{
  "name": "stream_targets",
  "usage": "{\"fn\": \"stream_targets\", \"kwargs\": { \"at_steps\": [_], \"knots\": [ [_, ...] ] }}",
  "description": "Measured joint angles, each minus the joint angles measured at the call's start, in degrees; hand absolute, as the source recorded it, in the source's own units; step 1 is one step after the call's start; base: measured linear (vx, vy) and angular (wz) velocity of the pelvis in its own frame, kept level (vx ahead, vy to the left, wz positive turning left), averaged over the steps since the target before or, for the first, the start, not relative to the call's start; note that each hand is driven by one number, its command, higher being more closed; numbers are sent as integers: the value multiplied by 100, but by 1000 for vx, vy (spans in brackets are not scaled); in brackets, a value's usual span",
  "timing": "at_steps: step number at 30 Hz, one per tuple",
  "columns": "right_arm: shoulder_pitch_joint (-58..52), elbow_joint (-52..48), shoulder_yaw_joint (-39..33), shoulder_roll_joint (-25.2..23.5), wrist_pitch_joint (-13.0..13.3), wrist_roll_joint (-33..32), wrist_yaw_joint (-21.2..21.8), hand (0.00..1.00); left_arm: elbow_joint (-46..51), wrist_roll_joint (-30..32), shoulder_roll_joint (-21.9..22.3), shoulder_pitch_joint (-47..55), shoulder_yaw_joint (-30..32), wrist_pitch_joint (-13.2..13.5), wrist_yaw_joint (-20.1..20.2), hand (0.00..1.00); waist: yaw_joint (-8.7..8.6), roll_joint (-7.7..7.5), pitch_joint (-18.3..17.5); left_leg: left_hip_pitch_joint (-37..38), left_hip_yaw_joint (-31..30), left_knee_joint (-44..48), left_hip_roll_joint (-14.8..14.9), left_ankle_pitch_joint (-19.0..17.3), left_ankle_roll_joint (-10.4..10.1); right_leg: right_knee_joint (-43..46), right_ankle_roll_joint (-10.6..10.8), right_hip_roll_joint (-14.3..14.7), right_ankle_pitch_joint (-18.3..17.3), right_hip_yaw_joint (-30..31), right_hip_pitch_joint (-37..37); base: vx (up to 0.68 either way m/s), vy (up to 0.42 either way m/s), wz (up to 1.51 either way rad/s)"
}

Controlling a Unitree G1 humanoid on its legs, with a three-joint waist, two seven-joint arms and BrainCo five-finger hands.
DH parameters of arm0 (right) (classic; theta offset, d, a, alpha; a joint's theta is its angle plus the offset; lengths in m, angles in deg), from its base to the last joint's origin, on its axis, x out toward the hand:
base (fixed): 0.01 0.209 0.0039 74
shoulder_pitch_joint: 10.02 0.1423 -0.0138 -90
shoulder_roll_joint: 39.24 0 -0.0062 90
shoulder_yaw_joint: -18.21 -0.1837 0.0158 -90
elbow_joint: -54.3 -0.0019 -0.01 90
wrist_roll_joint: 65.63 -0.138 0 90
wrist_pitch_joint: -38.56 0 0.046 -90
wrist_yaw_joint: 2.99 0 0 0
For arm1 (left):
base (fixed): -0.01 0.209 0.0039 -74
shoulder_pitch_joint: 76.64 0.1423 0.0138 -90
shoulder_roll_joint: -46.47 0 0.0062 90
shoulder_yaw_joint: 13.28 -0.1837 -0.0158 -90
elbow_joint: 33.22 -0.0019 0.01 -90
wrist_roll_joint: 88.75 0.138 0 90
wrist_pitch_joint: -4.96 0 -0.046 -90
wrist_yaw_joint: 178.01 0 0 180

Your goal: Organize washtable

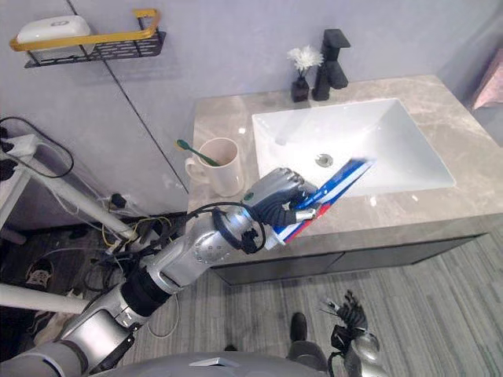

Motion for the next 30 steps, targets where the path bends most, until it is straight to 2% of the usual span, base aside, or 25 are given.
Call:
{"fn": "stream_targets", "kwargs": {
  "at_steps": [1, 3, 5, 7, 12, 15, 19, 22, 25, 30],
  "knots": [
    [-770, -812, -25, 11, 138, 21, 290, 0, 134, -20, 10, 68, 414, 49, -204, 100, -78, -32, 17, 57, 267, 24, -3, -54, 33, 80, 6, 29, 2, 269, -56, -29, 64, -79],
    [-1212, -1305, -146, -36, 128, 23, 411, 0, 202, -10, 5, 95, 586, 38, -277, 100, -153, -47, 27, 90, 393, 92, 6, -144, 38, 140, 10, 66, 1, 385, -98, -59, 35, -68],
    [-1659, -2314, -357, -53, 113, 8, 702, 0, 407, 53, -26, 116, 680, 36, -286, 100, -188, -94, 55, 113, 690, 198, 9, -310, 41, 183, 56, 127, -31, 680, -186, -103, 17, -78],
    [-1754, -3790, -716, -53, 135, -144, 993, 0, 839, 88, -2, 144, 614, 144, -235, 100, -290, -102, 52, 112, 891, 245, -30, -385, 101, 212, 67, 136, -23, 833, -283, -86, 27, -50],
    [-1294, -5234, -1327, -51, 309, -787, 1276, 0, 1379, 93, 104, 148, 665, 325, -234, 100, -247, -87, 13, 115, 855, 288, -34, -350, 62, 230, 121, 133, 18, 817, -270, -6, 2, -1],
    [-904, -5641, -1370, -31, 334, -1116, 1323, 0, 1399, 115, 159, 149, 892, 328, -250, 100, -138, -82, 2, 113, 825, 331, -34, -347, 61, 222, 91, 124, 40, 791, -255, 16, 6, 5],
    [-287, -5721, -1247, 42, 391, -1630, 1293, 0, 1327, 260, 179, 149, 1019, 319, -312, 100, -130, -105, -40, 100, 645, 364, -38, -347, 63, 192, 90, 71, 58, 613, -184, 31, 13, 24],
    [174, -5706, -863, 186, 434, -1885, 1221, 0, 1100, 312, 197, 148, 1022, 304, -337, 100, -94, -135, -193, 10, 461, 387, -47, -343, 70, 124, 88, 15, 59, 444, -139, 32, 10, 32],
    [594, -5660, -295, 271, 446, -2434, 1176, 0, 793, 323, 226, 128, 993, 254, -369, 100, 56, -149, -236, 3, 305, 396, -63, -330, 91, 54, 88, -33, 61, 279, -27, 14, 6, 26],
    [1055, -5620, 364, 443, 442, -3026, 1168, 0, 422, 345, 235, -21, 971, 115, -538, 100, 127, -157, -262, 2, 166, 396, -78, -315, 112, 1, 89, -83, 63, 141, 77, 1, 4, 17]
  ]
}}
